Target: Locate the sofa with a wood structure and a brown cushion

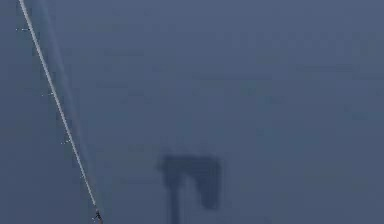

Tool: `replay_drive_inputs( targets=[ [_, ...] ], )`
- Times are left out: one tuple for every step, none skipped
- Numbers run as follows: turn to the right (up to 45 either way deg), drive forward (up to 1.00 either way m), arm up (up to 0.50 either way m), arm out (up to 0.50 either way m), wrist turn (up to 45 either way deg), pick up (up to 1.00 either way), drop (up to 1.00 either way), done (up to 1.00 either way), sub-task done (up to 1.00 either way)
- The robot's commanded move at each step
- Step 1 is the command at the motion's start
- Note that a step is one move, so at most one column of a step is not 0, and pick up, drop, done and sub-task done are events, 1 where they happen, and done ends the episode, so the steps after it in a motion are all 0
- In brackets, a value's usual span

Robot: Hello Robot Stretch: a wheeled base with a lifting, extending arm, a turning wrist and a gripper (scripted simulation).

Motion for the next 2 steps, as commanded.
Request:
replay_drive_inputs(
  targets=[
    [45.0, 0.0, 0.0, 0.0, 0.0, 0.0, 0.0, 0.0, 0.0],
    [45.0, 0.0, 0.0, 0.0, 0.0, 0.0, 0.0, 0.0, 0.0]
  ],
)
